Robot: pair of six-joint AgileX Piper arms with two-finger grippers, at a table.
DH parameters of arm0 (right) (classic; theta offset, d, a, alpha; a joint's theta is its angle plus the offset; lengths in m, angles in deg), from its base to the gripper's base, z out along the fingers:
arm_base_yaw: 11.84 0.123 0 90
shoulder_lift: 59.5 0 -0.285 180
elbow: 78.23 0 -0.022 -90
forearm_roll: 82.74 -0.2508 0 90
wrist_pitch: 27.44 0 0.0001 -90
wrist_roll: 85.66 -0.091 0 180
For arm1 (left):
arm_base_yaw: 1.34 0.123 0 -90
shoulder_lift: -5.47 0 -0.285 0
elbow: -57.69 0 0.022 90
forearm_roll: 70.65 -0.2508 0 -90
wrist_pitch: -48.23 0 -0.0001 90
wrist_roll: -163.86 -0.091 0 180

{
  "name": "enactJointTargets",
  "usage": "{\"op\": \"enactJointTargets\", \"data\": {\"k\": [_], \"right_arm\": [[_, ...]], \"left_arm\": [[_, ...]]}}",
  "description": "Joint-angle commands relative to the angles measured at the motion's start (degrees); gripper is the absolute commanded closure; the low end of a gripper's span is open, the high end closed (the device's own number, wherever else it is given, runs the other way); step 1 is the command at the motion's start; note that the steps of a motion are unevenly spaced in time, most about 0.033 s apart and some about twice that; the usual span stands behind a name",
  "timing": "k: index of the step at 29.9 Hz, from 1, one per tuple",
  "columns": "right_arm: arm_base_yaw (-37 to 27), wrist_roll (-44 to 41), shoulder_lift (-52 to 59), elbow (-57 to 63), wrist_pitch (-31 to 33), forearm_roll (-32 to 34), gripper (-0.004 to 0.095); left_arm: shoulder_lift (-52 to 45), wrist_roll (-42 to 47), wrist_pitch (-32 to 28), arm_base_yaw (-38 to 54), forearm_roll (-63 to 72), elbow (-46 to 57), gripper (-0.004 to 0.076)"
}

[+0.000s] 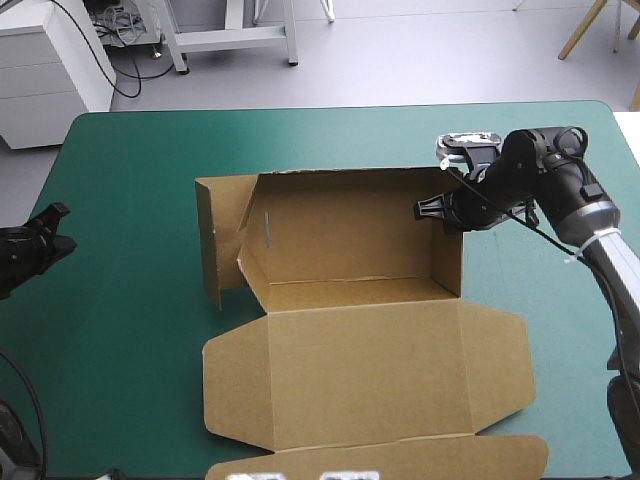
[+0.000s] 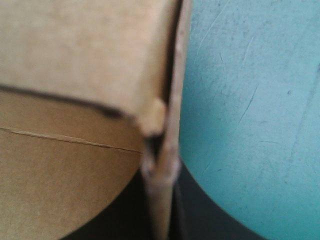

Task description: Fold the box

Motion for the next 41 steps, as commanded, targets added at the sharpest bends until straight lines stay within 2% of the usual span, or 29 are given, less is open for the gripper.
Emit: {"op": "enactJointTargets", "data": {"k": [1,9,16,19,23,26,29,31,34,36,38,41], "right_arm": [[-0.04,-0.62,2.03,-0.68,-0.54,-1.66,0.0921],[1.12,-0.06,-1.60,5.00,-3.21,-0.09,0.0921],[1.12,1.84,-5.39,4.23,-10.87,0.03,0.0921],[1.12,3.10,-7.12,3.26,-11.31,0.26,0.0918],[1.12,3.67,-9.29,1.56,-11.58,0.52,0.0865],[1.12,4.22,-9.88,0.11,-11.29,0.52,0.0773],[1.12,4.76,-9.88,-1.70,-10.58,0.52,0.0621],[1.12,5.34,-9.88,-3.47,-9.08,0.77,0.0493],[1.12,6.37,-9.88,-6.71,-5.94,1.59,0.0229],[1.12,6.07,-9.88,-9.63,-2.99,1.69,0.0091],[1.12,4.63,-9.88,-12.60,-0.53,2.37,0.0047],[1.12,2.84,-8.65,-16.05,-0.53,2.46,0.0048]], "left_arm": [[-2.15,1.35,-0.91,0.10,3.18,-1.23,0.0718],[-2.15,4.05,-0.41,0.10,2.62,-1.23,0.0718],[-2.15,4.32,0.60,0.10,2.42,-1.23,0.0718],[-2.15,4.48,0.82,0.10,2.42,-1.23,0.0718],[-2.15,5.09,0.40,0.10,2.33,-1.23,0.0718],[-2.15,5.38,0.06,0.10,2.15,-1.23,0.0718],[-2.15,5.48,0.06,0.10,2.15,-1.23,0.0718],[-2.15,5.48,0.06,0.10,2.15,-1.23,0.0718],[-2.15,5.48,-0.07,0.10,1.93,-1.23,0.0718],[-2.15,5.48,-0.08,0.10,1.77,-1.23,0.0718],[-2.15,5.99,-0.19,0.10,1.77,-1.23,0.0718],[-2.15,6.10,-0.19,0.10,1.65,-1.23,0.0718]]}}
